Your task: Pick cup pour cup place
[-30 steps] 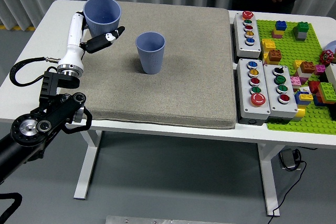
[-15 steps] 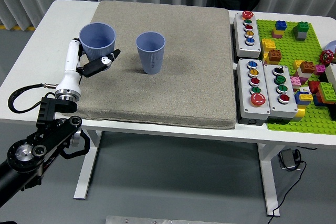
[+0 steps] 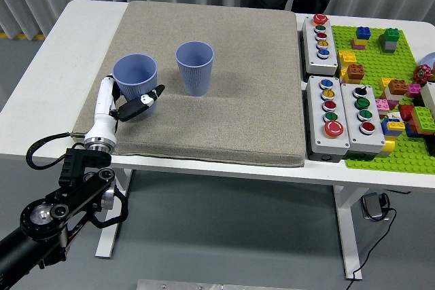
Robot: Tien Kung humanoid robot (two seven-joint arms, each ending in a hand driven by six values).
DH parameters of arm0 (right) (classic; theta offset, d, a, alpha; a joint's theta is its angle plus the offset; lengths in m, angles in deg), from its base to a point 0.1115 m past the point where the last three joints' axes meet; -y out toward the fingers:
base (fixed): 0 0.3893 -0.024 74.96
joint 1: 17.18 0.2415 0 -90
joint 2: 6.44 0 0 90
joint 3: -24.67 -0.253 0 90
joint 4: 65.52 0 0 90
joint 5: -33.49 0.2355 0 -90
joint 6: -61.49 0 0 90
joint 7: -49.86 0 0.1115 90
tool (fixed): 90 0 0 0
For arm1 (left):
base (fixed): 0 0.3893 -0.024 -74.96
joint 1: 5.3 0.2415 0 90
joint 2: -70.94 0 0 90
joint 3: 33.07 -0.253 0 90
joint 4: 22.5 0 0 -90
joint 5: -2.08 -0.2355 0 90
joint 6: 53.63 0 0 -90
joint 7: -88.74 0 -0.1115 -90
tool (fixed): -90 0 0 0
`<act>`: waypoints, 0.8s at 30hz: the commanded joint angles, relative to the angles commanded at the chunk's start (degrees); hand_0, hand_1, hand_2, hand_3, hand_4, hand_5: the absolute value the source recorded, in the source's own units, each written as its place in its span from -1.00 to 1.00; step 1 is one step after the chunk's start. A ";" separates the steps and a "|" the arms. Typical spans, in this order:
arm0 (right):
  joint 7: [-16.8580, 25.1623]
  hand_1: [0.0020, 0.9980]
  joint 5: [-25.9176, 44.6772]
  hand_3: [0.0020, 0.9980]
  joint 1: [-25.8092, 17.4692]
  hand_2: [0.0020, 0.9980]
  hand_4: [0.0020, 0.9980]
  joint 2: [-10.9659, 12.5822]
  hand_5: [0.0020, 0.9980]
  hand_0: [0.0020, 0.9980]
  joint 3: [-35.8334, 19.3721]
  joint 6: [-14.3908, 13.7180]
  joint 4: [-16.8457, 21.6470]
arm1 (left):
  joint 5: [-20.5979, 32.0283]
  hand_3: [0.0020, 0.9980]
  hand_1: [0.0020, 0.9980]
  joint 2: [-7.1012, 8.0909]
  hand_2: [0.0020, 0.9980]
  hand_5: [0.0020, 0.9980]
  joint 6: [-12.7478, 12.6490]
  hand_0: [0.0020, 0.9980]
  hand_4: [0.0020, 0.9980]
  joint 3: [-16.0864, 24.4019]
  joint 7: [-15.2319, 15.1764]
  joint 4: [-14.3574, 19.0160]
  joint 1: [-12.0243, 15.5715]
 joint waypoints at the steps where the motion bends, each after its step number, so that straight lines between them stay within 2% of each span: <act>1: 0.00 0.41 -0.01 0.26 0.02 0.33 -0.93 -0.01 -0.36 0.40 0.01 0.01 0.00 | 0.22 0.10 0.07 -0.15 0.07 -0.68 0.19 0.15 0.69 -0.19 -0.50 -0.34 -0.14; 5: 0.00 0.41 -0.21 0.26 0.27 0.33 -0.93 0.00 -0.36 0.40 -0.01 0.06 -0.01 | 1.30 0.10 0.09 -0.84 0.08 -0.68 1.75 0.15 0.69 -1.16 -3.48 -1.91 -0.80; 10: 0.01 0.41 -0.08 0.26 0.59 0.33 -0.93 -0.02 -0.36 0.40 0.12 0.08 -0.02 | 1.12 0.10 0.09 -2.05 0.09 -0.68 1.48 0.17 0.69 -2.90 -5.06 -4.96 -2.05; 24: -0.04 0.41 0.22 0.26 1.17 0.33 -0.94 0.00 -0.35 0.40 0.42 0.06 -0.03 | 2.36 0.10 0.09 -3.11 0.09 -0.67 1.16 0.17 0.69 -4.83 -7.40 -10.03 -5.21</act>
